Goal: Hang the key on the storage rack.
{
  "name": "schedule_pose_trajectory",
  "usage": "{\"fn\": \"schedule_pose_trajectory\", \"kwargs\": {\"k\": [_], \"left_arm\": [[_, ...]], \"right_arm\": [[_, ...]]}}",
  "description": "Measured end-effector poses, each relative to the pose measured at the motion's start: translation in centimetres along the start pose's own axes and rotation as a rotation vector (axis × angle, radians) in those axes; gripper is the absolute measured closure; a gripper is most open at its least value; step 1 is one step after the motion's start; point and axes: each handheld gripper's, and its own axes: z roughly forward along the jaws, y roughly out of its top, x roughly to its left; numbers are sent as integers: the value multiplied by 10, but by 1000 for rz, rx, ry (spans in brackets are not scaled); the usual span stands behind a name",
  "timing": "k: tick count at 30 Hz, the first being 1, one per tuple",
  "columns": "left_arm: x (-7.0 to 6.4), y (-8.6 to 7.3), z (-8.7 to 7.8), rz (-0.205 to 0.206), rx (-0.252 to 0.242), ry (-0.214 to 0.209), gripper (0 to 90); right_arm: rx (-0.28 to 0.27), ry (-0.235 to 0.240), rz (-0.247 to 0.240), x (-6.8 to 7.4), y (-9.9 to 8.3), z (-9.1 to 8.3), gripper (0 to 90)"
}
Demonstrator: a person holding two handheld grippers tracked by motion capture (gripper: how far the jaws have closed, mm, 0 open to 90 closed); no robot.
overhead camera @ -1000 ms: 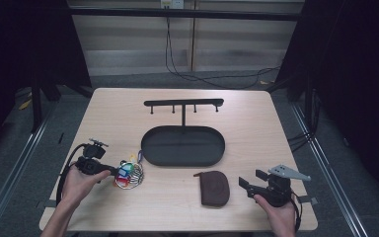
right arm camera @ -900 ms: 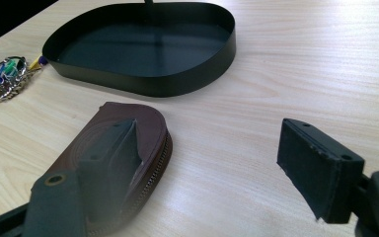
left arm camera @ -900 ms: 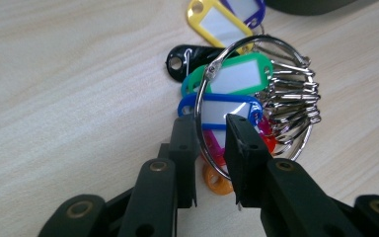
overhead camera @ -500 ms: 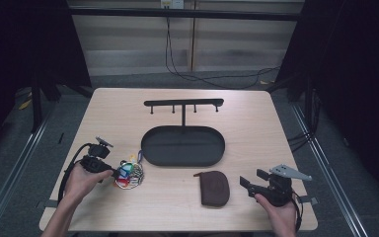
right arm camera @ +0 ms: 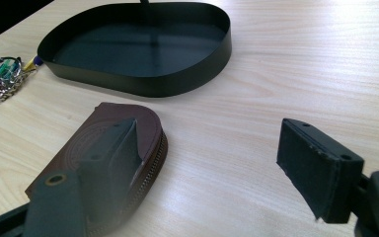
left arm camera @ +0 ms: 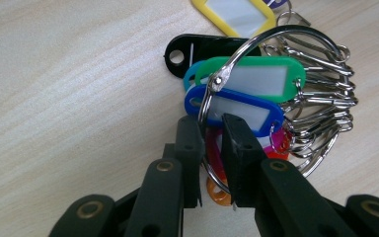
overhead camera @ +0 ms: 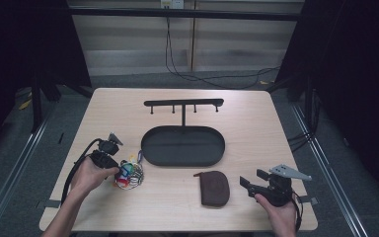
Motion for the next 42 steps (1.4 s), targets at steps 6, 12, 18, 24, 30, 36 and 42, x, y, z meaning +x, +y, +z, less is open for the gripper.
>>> {"fn": "schedule_pose_trajectory", "kwargs": {"k": [6,12,18,24,30,36,42], "left_arm": [[2,7,1,-19,34,-5,792],[3,9,2,-25,40,-9,771],[5,11,2,-24,46,-7,739],[4,14,3,-2,45,-16,863],[3,14,1,-2,58,-22,869],[2,14,-8,12,37,-34,871],[-1,13,-18,30,29,-52,872]], "right_arm": [[-1,-1,1,-2,0,0,239],[0,1,-1,-2,0,0,240],[3,3,0,-2,0,1,240],[2,3,-4,-1,0,0,242],[0,3,0,-2,0,0,242],[0,2,0,-1,0,0,242],[0,3,0,-2,0,0,242]]}}
